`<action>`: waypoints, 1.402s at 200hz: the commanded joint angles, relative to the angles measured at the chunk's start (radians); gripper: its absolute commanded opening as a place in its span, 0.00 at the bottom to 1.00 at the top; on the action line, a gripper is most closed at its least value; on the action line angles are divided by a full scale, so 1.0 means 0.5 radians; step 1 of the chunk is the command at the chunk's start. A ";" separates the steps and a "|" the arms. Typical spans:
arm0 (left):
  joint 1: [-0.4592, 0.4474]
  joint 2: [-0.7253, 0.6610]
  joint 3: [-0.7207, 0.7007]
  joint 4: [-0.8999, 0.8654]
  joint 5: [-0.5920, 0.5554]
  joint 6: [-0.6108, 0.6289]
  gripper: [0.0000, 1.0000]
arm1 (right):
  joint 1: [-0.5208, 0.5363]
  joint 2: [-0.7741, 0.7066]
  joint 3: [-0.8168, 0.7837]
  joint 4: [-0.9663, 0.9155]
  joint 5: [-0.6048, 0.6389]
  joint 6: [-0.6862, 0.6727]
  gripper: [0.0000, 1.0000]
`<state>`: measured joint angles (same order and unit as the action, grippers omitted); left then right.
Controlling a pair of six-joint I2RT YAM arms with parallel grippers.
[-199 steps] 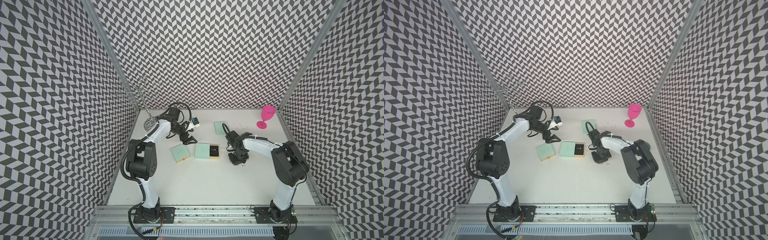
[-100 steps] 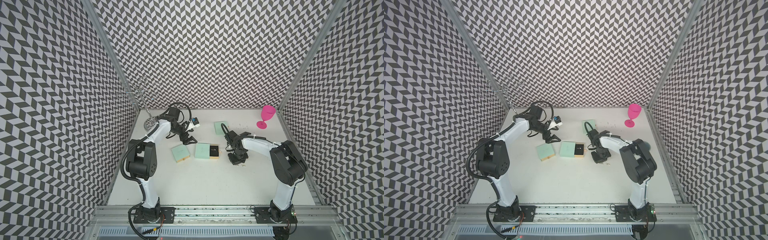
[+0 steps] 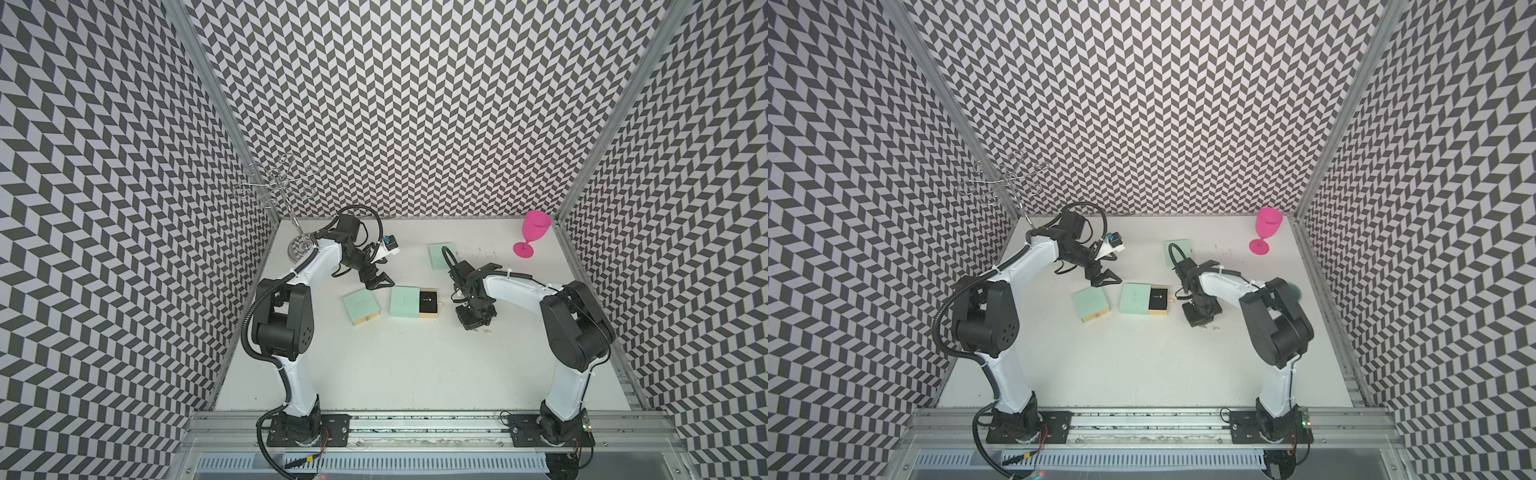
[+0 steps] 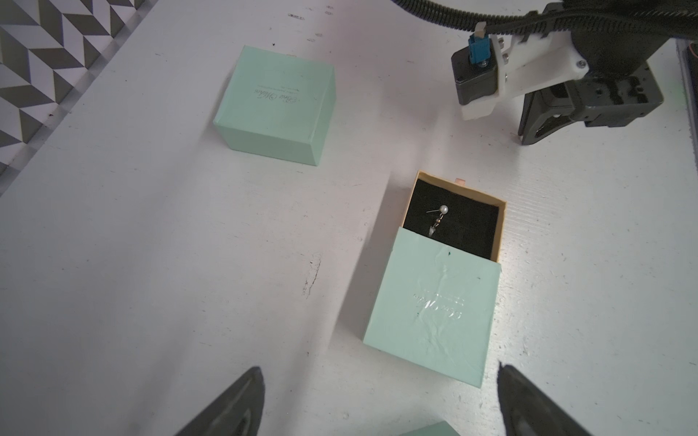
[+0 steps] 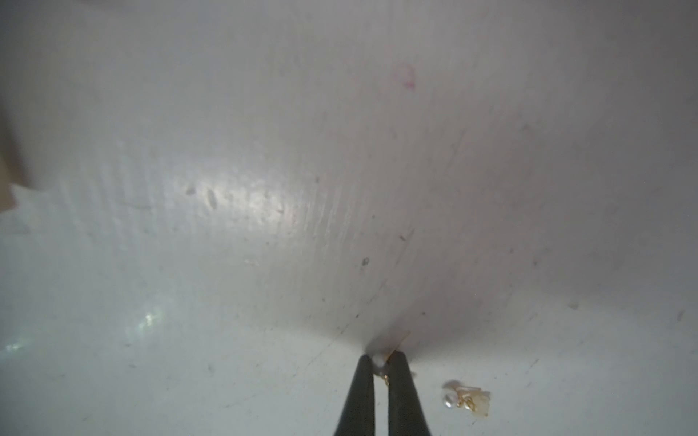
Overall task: Place the earrings into the drawer-style jewelry box
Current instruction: Pick up the earring from the center of the board, then insert the earring into the inner lining.
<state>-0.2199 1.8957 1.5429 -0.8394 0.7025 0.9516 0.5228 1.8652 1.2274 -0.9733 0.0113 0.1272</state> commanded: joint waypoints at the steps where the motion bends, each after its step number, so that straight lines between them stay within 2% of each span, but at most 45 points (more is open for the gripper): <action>1: 0.001 -0.045 0.037 -0.042 0.032 0.041 0.97 | 0.013 -0.112 0.088 -0.078 0.020 0.006 0.02; 63: -0.005 -0.048 0.028 -0.036 0.037 0.037 0.97 | 0.014 -0.143 0.199 -0.132 -0.056 0.025 0.00; 126: -0.019 -0.046 0.013 -0.013 0.037 0.029 0.97 | 0.018 -0.065 0.520 -0.228 -0.137 0.011 0.01; 205: -0.033 -0.005 0.024 0.007 0.031 0.033 0.97 | 0.155 0.219 0.915 -0.297 -0.290 -0.024 0.01; 280: -0.008 0.074 0.108 -0.008 0.047 0.031 0.97 | 0.228 0.435 1.136 -0.287 -0.381 -0.101 0.01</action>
<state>-0.2287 1.9148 1.5558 -0.8379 0.7025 0.9508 0.6273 2.0453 1.7477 -1.1065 -0.1566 0.1074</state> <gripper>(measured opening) 0.966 0.061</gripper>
